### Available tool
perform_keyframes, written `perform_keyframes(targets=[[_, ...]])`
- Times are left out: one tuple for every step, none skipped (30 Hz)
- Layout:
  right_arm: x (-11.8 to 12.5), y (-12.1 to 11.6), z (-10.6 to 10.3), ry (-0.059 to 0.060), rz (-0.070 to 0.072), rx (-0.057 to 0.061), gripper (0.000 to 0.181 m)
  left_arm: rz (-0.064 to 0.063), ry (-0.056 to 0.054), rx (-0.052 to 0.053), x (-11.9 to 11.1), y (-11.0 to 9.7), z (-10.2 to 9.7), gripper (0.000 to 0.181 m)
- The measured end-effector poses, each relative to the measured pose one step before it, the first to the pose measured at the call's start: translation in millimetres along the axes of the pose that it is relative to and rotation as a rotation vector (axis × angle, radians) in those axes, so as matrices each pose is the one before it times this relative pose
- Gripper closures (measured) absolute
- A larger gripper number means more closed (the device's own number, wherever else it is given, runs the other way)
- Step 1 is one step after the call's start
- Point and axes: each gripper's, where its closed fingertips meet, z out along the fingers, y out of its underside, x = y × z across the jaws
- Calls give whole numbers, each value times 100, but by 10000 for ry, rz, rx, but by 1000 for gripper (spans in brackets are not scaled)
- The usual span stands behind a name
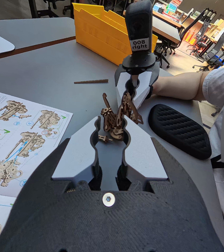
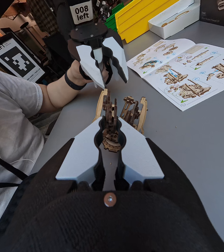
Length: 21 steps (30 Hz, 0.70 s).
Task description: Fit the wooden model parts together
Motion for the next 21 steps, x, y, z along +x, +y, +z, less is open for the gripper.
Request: perform_keyframes(targets=[[67,69,36,-11,65,-66,168,-131,88,131,0,246,-109,152],[58,69,66,-26,50,-85,168,-121,120,16,134,395,-113,153],[-26,60,78,-78,30,-92,168,-61,12,-41,-14,462,-135,154],[-53,42,92,-107,14,-82,168,-31,-133,-25,-277,411,-110,153],[-33,40,98,-103,45,-90,168,-56,-59,-19,-231,255,-55,154],[-51,-15,86,-125,78,-50,168,-136,163,-43,70,78,26,154],[-6,-50,59,-108,92,-29,168,-221,286,-59,252,5,62,154],[4,-61,27,-106,89,-6,168,-259,309,-49,303,50,84,154],[19,-64,-4,-85,104,14,168,-234,271,-18,306,95,100,154],[-7,-55,-47,-97,109,29,168,-180,122,-18,153,118,105,155],[-22,-60,-62,-98,105,34,168,-100,-15,-44,-16,124,125,155],[14,-48,-71,-72,101,24,168,12,-20,-33,49,83,165,155],[26,-31,-42,-51,80,10,168,90,16,-25,128,92,204,157],[-25,-58,-13,-53,55,31,168,88,-56,-85,-9,182,212,158],[-107,-8,11,-73,29,5,168,71,-99,-135,-102,280,212,158],[-11,18,57,-7,-3,-5,168,64,-58,-118,-69,241,181,159],[113,42,57,89,-15,-24,168,56,-34,-63,-62,143,110,159],[36,67,83,48,-35,-43,168,53,13,34,-8,-16,47,161],[-83,38,97,-3,-27,-30,168,39,139,133,169,-157,-4,165],[-65,14,87,25,-42,-9,168,20,277,202,384,-282,-35,169],[-61,61,99,37,-81,-30,168,-49,191,186,233,-256,-20,169]])
